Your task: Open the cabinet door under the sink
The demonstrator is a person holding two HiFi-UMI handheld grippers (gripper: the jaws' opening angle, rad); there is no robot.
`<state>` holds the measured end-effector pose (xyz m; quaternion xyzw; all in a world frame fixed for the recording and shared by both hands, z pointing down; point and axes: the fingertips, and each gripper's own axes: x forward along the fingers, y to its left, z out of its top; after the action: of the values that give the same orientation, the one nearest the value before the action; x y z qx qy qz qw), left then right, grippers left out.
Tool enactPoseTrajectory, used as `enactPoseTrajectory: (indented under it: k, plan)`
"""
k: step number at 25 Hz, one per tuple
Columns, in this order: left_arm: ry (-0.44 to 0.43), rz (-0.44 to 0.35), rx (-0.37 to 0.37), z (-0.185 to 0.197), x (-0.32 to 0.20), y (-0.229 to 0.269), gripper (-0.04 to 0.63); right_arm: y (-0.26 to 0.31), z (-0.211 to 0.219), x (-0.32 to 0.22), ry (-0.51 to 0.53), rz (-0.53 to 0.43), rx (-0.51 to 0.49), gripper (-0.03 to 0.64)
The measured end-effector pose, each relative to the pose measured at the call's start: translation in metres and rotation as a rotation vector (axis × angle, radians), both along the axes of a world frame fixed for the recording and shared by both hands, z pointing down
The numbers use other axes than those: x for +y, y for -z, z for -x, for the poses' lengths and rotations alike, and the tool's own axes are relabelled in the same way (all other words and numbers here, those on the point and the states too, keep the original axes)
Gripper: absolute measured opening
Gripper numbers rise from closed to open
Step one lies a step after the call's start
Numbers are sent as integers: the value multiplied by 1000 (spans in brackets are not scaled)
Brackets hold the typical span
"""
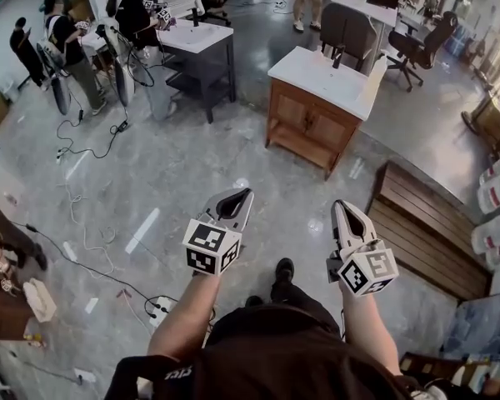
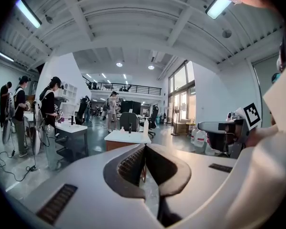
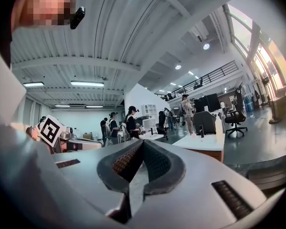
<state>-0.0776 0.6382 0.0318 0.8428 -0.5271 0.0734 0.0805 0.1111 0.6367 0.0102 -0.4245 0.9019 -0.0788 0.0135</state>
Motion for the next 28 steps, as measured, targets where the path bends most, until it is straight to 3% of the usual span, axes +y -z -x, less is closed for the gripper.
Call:
enactPoseTrajectory:
  k: [10, 18, 28]
  plan:
    - [-87, 52, -44, -23, -76, -26, 15, -42, 16, -81, 66, 101, -16, 12]
    - [-87, 115, -26, -43, -195, -52, 15, -74, 8, -201, 113, 182, -14, 12]
    - [-51, 162, -23, -72, -322, -61, 17, -74, -14, -337, 182, 188, -7, 12]
